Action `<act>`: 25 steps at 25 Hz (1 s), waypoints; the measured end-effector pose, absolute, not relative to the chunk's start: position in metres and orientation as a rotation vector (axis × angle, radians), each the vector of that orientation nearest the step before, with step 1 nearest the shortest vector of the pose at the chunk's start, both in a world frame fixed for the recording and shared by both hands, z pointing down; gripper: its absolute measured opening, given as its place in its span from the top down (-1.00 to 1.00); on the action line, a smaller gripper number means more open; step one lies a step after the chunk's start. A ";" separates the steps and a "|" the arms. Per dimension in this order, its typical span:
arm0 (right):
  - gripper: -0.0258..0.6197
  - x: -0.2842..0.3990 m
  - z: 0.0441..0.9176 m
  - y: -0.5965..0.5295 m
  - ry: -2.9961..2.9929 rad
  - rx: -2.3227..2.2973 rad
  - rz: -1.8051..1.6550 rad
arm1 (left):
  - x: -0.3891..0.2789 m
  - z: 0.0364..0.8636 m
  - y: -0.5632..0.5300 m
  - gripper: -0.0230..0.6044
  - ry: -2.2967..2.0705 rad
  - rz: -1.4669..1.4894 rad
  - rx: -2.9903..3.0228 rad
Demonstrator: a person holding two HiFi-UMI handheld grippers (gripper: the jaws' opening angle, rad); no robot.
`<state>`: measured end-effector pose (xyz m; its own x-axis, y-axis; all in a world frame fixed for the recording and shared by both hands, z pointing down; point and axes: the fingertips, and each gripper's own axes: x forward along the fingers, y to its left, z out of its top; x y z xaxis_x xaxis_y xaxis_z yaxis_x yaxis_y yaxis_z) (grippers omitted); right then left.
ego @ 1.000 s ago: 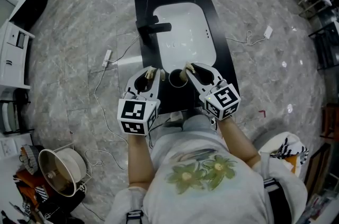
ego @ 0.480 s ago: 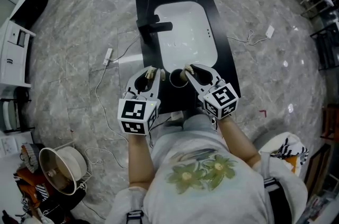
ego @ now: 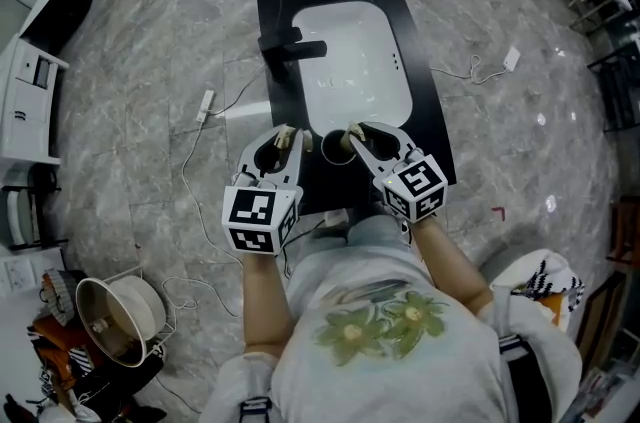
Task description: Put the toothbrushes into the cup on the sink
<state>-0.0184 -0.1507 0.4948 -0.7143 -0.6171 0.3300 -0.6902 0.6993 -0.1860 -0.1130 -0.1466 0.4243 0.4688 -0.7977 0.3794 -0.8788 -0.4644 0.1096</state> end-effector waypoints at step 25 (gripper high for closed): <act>0.65 -0.023 0.521 -0.151 -2.601 0.988 0.481 | -0.112 0.432 -0.151 0.74 -1.412 0.415 2.424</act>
<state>-0.0232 -0.1514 0.5207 -0.7110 -0.5752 0.4044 -0.6818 0.7046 -0.1967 -0.1121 -0.1510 0.4324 0.4739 -0.7872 0.3947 -0.8755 -0.4693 0.1151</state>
